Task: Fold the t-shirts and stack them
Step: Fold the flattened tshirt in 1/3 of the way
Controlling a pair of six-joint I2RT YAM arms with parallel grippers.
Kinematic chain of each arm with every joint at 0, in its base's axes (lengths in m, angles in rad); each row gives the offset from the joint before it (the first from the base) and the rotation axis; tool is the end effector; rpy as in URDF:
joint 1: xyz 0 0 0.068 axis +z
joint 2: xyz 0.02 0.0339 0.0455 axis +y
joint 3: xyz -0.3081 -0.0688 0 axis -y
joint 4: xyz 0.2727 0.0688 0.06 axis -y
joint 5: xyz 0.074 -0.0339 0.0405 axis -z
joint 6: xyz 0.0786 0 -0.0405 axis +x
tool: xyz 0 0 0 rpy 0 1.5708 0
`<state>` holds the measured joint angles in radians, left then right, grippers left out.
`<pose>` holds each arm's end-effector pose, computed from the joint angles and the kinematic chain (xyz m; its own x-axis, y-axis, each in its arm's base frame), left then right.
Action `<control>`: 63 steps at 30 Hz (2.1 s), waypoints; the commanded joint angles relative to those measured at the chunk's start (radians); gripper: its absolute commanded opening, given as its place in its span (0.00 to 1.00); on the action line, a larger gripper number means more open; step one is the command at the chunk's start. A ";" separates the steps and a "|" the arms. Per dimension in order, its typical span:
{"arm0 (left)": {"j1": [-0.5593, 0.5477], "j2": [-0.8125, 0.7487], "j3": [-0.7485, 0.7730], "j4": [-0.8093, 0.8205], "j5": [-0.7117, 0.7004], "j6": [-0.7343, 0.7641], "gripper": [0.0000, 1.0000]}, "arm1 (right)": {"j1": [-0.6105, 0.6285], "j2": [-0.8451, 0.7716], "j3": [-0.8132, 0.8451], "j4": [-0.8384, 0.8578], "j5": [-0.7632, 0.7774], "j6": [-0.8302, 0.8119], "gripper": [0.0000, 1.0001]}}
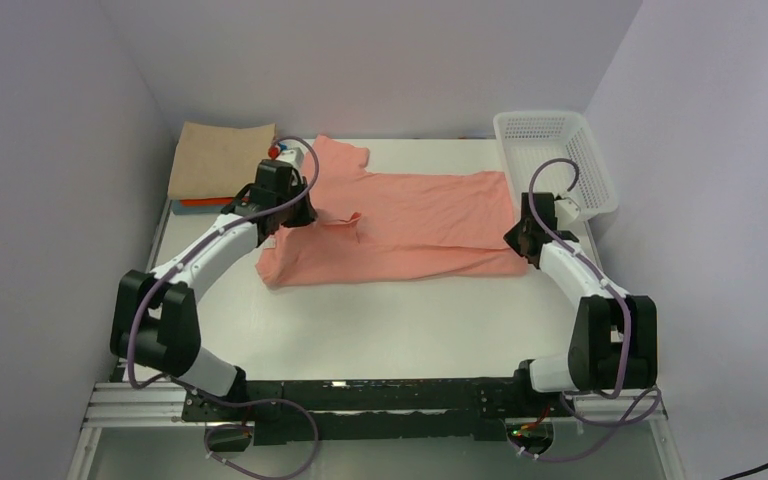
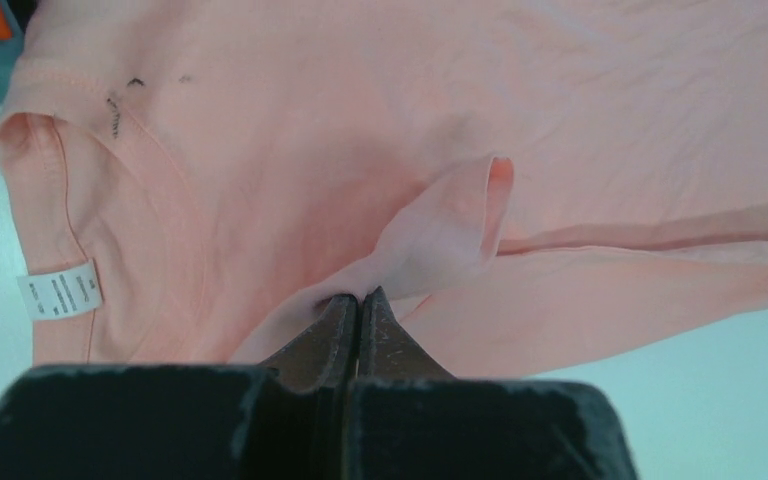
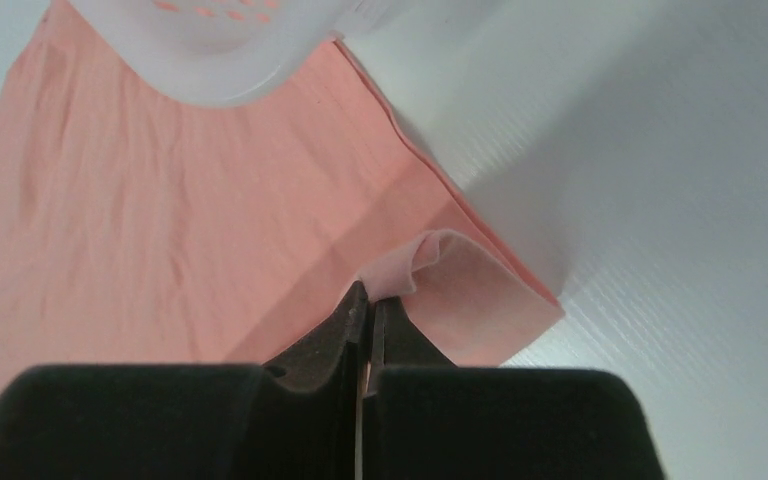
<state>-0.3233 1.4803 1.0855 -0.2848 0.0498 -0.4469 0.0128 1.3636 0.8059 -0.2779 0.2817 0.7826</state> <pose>0.3644 -0.1262 0.2750 -0.6904 -0.2239 -0.6879 0.0617 0.9292 -0.3644 0.3203 -0.0178 0.2107 -0.4031 0.6722 -0.6210 0.6464 0.6895 0.3267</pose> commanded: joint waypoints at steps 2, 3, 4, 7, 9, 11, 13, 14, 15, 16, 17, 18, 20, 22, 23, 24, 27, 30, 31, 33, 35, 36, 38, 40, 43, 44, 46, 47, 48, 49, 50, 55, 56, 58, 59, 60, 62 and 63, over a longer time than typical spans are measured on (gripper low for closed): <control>0.025 0.084 0.080 0.045 0.006 0.062 0.00 | -0.008 0.062 0.063 0.077 -0.007 -0.033 0.00; 0.031 0.102 0.092 0.043 0.003 0.063 0.00 | -0.008 0.078 0.074 0.079 -0.003 -0.040 0.00; 0.036 0.116 0.099 0.049 0.001 0.063 0.00 | -0.008 0.101 0.085 0.083 0.000 -0.048 0.01; 0.047 0.167 0.121 0.081 -0.029 0.067 0.00 | -0.008 0.148 0.115 0.098 0.005 -0.073 0.04; 0.055 0.208 0.157 0.090 -0.042 0.072 0.00 | -0.007 0.173 0.131 0.117 0.002 -0.092 0.05; 0.062 0.249 0.193 0.088 -0.032 0.081 0.00 | -0.008 0.189 0.140 0.132 -0.001 -0.111 0.09; 0.066 0.293 0.241 0.064 -0.034 0.082 0.01 | -0.008 0.205 0.160 0.126 0.002 -0.128 0.18; 0.068 0.313 0.272 0.044 -0.034 0.082 0.11 | -0.008 0.210 0.167 0.122 0.002 -0.134 0.21; 0.070 0.333 0.303 0.008 -0.037 0.078 0.27 | -0.008 0.212 0.173 0.116 0.003 -0.140 0.26; 0.070 0.347 0.336 -0.023 -0.041 0.077 0.53 | -0.008 0.210 0.176 0.115 -0.001 -0.147 0.36; 0.070 0.357 0.360 -0.046 -0.046 0.077 0.79 | -0.008 0.204 0.175 0.114 -0.011 -0.155 0.46; 0.071 0.363 0.384 -0.073 -0.073 0.069 0.97 | -0.009 0.196 0.175 0.111 -0.015 -0.159 0.52; 0.070 0.360 0.412 -0.112 -0.086 0.068 0.99 | -0.009 0.169 0.163 0.114 -0.048 -0.178 0.54; 0.070 0.325 0.392 -0.103 -0.069 0.063 0.99 | -0.016 0.138 0.145 0.119 -0.088 -0.191 0.59; 0.070 0.302 0.370 -0.089 -0.049 0.059 0.99 | -0.018 0.122 0.133 0.124 -0.112 -0.196 0.61; 0.070 0.280 0.341 -0.077 -0.021 0.053 0.99 | -0.019 0.104 0.120 0.129 -0.136 -0.202 0.64; 0.063 0.217 0.237 -0.036 0.086 0.027 0.99 | 0.036 0.061 0.081 0.140 -0.213 -0.216 0.70; 0.039 0.168 0.114 0.034 0.174 0.005 0.99 | 0.112 0.038 0.033 0.171 -0.253 -0.237 0.83; 0.033 0.161 0.069 0.050 0.202 -0.006 0.99 | 0.140 0.042 0.023 0.179 -0.254 -0.251 0.88; 0.025 0.167 0.019 0.084 0.239 -0.016 0.99 | 0.175 0.070 0.019 0.200 -0.263 -0.277 0.98; 0.024 0.196 0.005 0.091 0.240 -0.023 0.99 | 0.192 0.125 0.027 0.221 -0.275 -0.289 1.00; 0.024 0.220 0.007 0.085 0.220 -0.023 0.99 | 0.197 0.155 0.031 0.237 -0.301 -0.295 1.00; 0.026 0.269 0.025 0.058 0.180 -0.021 0.99 | 0.203 0.221 0.044 0.262 -0.327 -0.299 1.00; 0.028 0.320 0.039 0.030 0.147 -0.025 0.99 | 0.206 0.282 0.062 0.248 -0.329 -0.288 1.00; 0.033 0.332 0.009 0.024 0.145 -0.033 0.99 | 0.208 0.308 0.048 0.211 -0.305 -0.270 1.00; 0.035 0.319 -0.013 0.025 0.134 -0.038 0.99 | 0.209 0.297 0.031 0.206 -0.296 -0.264 1.00; 0.036 0.280 -0.085 0.026 0.109 -0.056 0.99 | 0.208 0.259 -0.010 0.186 -0.284 -0.245 1.00; 0.038 0.258 -0.123 0.024 0.105 -0.065 0.99 | 0.208 0.234 -0.036 0.173 -0.283 -0.240 1.00; 0.037 0.228 -0.164 0.022 0.101 -0.074 0.99 | 0.208 0.206 -0.064 0.163 -0.283 -0.239 1.00; 0.037 0.198 -0.204 0.023 0.103 -0.083 0.99 | 0.208 0.178 -0.090 0.146 -0.288 -0.235 1.00; 0.036 0.166 -0.253 0.027 0.112 -0.095 0.99 | 0.208 0.148 -0.119 0.131 -0.303 -0.232 1.00; 0.027 -0.050 -0.489 0.022 0.129 -0.164 0.99 | 0.217 -0.027 -0.273 0.048 -0.380 -0.210 1.00; 0.025 -0.089 -0.520 0.005 0.112 -0.177 0.99 | 0.223 -0.075 -0.295 0.021 -0.389 -0.204 1.00; 0.019 -0.165 -0.572 -0.038 0.096 -0.191 0.99 | 0.239 -0.145 -0.334 -0.023 -0.402 -0.181 1.00; 0.012 -0.204 -0.594 -0.057 0.095 -0.197 0.99 | 0.251 -0.176 -0.349 -0.048 -0.403 -0.168 1.00; 0.005 -0.239 -0.622 -0.075 0.093 -0.210 0.99 | 0.262 -0.210 -0.361 -0.083 -0.401 -0.153 1.00; -0.010 -0.312 -0.659 -0.110 0.095 -0.237 0.99 | 0.280 -0.276 -0.385 -0.149 -0.398 -0.099 1.00; -0.017 -0.350 -0.680 -0.127 0.095 -0.255 0.99 | 0.288 -0.309 -0.402 -0.173 -0.409 -0.079 1.00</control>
<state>-0.3187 1.2091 0.5022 -0.1898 0.1856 -0.6315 0.2737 1.1461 0.4664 -0.2234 -0.1127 0.6056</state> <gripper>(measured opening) 0.985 0.997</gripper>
